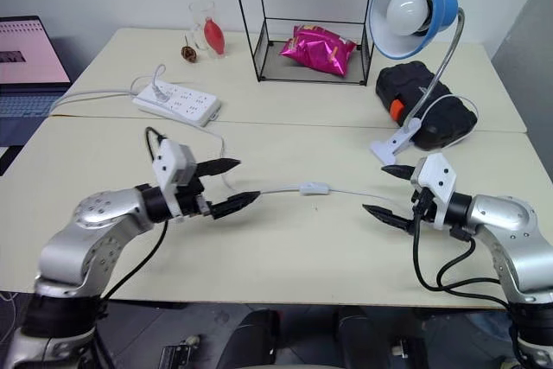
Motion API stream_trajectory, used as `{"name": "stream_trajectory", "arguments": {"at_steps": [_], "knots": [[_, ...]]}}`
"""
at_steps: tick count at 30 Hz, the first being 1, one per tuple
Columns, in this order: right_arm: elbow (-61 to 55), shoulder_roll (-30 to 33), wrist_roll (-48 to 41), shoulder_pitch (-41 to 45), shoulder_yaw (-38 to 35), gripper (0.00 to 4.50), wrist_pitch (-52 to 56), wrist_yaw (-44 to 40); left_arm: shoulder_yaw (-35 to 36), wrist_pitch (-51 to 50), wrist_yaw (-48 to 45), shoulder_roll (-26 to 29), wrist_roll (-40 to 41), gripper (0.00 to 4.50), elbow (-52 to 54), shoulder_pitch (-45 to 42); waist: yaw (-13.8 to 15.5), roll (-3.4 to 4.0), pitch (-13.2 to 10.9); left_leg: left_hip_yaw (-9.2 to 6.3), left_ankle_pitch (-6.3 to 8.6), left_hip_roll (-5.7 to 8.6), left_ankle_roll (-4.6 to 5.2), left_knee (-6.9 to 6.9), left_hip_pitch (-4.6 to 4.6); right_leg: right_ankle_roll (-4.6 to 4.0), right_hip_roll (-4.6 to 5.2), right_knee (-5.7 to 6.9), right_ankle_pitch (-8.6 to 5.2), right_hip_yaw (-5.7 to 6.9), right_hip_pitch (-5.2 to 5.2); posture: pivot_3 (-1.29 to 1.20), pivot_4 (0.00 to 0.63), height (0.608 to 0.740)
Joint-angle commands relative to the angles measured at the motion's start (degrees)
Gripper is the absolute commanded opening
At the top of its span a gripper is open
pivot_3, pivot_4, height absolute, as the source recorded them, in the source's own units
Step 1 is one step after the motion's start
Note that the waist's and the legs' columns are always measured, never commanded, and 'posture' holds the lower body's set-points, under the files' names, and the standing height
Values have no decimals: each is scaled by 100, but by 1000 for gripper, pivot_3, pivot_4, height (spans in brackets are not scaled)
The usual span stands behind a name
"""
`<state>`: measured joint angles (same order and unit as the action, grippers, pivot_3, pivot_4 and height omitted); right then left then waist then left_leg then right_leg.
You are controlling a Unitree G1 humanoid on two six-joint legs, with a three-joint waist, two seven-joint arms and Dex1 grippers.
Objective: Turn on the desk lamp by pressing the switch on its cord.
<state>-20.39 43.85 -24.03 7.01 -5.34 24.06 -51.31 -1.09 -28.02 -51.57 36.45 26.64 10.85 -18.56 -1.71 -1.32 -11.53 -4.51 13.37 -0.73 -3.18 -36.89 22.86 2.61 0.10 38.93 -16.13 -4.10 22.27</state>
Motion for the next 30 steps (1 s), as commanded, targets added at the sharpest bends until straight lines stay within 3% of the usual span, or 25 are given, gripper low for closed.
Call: {"name": "stream_trajectory", "arguments": {"at_steps": [1,15,30], "knots": [[-611,63,-119,-148,-74,4500,611,356,-431,249,-358,-252,-261,4433,-800,-649,0,-1,0,-1,0,1,0,-1,0,0,0,1,0,1,0,0,150,740],[-1577,77,-250,-457,-218,4500,1392,845,-1273,924,-1490,-1090,-1115,4433,-3742,-2194,-15,-2,0,-8,0,3,0,-1,7,4,-8,1,-1,3,3,0,150,740],[-1820,110,-338,-539,-257,4500,1537,982,-1243,1161,-1911,-1605,-1414,4433,-4766,-2651,-13,-3,0,-10,0,5,1,-2,8,8,-7,1,-2,2,2,0,150,740]]}}
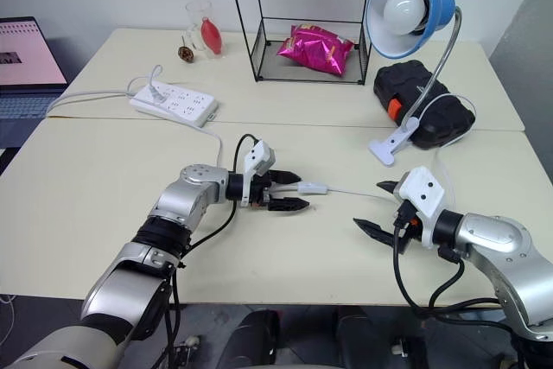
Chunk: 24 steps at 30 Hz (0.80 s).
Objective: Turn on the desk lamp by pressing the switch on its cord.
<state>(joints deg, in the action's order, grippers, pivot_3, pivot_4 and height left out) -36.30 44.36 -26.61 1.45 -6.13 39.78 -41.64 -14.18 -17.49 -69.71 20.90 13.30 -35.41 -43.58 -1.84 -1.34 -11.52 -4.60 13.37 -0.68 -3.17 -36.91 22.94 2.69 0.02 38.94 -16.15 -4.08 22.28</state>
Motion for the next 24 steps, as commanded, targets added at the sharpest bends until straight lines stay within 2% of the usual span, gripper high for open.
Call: {"name": "stream_trajectory", "arguments": {"at_steps": [1,5,17,24], "knots": [[-228,61,-77,9,-179,4500,-43,16,80,112,-109,-64,-82,4433,-176,-164,1,0,0,0,0,0,0,0,0,0,0,0,0,0,0,0,150,740],[-221,57,-44,-32,-152,4500,-90,19,101,142,-152,-100,-120,3758,-261,-189,1,0,0,-1,0,0,0,-1,0,1,0,0,1,0,-1,0,150,740],[-221,69,-16,-64,-117,4500,-162,20,197,350,-54,-314,-260,1090,-474,-234,1,0,0,-1,0,1,0,-1,1,2,0,0,1,0,-1,0,150,740],[-200,35,-73,-86,-129,4500,-137,16,245,728,114,-311,-362,1075,-376,-129,3,0,0,-1,0,1,0,-1,1,2,0,0,1,0,-1,0,150,740]]}}
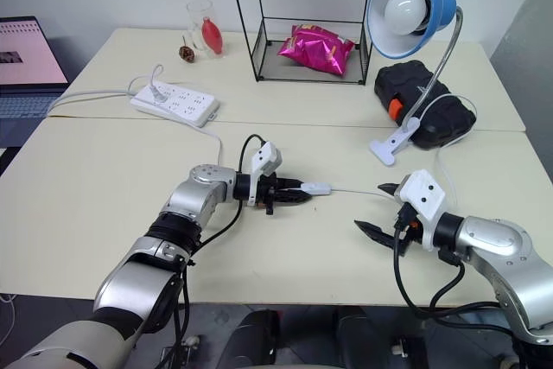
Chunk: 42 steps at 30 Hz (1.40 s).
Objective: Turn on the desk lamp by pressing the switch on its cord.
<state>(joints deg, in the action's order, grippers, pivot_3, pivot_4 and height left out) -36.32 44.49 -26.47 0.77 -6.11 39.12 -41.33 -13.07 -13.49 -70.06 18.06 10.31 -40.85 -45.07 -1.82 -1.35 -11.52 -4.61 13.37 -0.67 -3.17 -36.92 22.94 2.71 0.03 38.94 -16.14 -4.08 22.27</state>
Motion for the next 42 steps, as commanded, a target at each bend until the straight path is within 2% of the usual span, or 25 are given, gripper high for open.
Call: {"name": "stream_trajectory", "arguments": {"at_steps": [1,6,8,15,20,24,30,42], "knots": [[-217,-16,-188,-41,-183,4500,6,-2,160,463,241,-20,-84,1075,256,62,2,0,0,0,0,0,0,0,0,0,0,0,0,0,0,0,150,740],[-511,-375,-1001,-204,-443,4500,664,324,301,1022,691,38,-117,1074,963,383,1,0,0,-4,0,-3,0,3,1,0,0,0,0,1,0,0,150,740],[-703,-698,-1359,-253,-479,4500,1044,752,399,1059,885,33,-75,1074,1411,590,-1,0,0,-3,0,-4,0,4,1,-1,0,1,1,0,1,0,150,740],[-508,-2395,-2326,-194,-376,4500,1678,2346,646,920,1583,-182,121,1074,2756,1302,0,0,1,-6,0,-4,0,1,-2,0,2,4,1,-2,-1,0,150,740],[241,-3824,-3076,391,-427,4500,1900,3587,643,634,1768,-215,200,1074,3104,1396,-7,3,2,-5,-1,-6,1,-1,-6,7,-3,6,8,-4,0,0,150,740],[753,-4479,-3836,885,-615,4500,1950,4417,595,525,1800,-196,192,1074,3213,1400,-10,4,3,-5,-2,-7,2,1,-4,6,-6,4,8,-4,1,0,150,740],[1264,-5004,-4257,1366,-739,4500,1583,5169,512,513,1917,-207,101,1074,3306,1441,-12,4,3,-4,-1,-5,2,10,1,-3,-3,0,12,-3,5,0,150,740],[1701,-5055,-4525,1558,-614,4500,1086,5428,453,332,2102,-222,156,1074,3484,1517,-26,5,3,-3,-1,-6,2,12,0,3,-5,1,8,-3,6,0,150,740]]}}
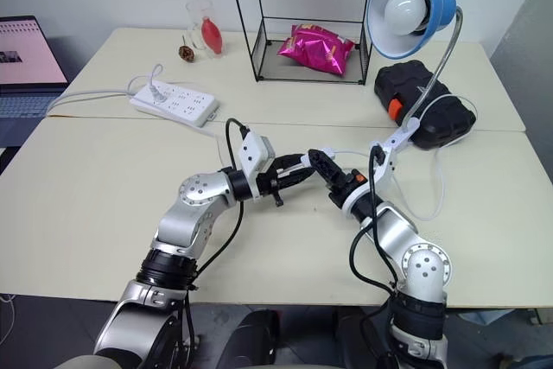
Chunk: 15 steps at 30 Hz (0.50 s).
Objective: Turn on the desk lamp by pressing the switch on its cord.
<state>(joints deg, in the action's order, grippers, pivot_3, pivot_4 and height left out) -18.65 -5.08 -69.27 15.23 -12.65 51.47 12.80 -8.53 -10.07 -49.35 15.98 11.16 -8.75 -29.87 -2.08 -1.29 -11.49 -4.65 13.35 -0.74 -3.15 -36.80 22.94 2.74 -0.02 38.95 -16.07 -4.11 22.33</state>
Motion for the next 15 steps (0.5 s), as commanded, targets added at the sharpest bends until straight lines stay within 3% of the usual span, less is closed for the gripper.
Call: {"name": "stream_trajectory", "arguments": {"at_steps": [1,7,15], "knots": [[-56,-89,-268,115,52,4500,-160,5,-3,-20,34,-11,73,1074,283,0,-1,0,0,0,0,0,0,0,0,0,0,0,0,0,0,0,150,740],[1,-47,-385,124,135,4500,-236,38,-12,-55,29,-6,81,1074,344,19,-1,0,0,0,0,0,0,1,1,-1,0,-1,0,0,0,0,150,740],[76,-34,-436,149,172,2891,-306,76,-15,-81,22,-5,94,1074,415,45,-2,0,0,0,0,-1,0,1,1,-1,0,-1,-1,0,1,0,150,740]]}}
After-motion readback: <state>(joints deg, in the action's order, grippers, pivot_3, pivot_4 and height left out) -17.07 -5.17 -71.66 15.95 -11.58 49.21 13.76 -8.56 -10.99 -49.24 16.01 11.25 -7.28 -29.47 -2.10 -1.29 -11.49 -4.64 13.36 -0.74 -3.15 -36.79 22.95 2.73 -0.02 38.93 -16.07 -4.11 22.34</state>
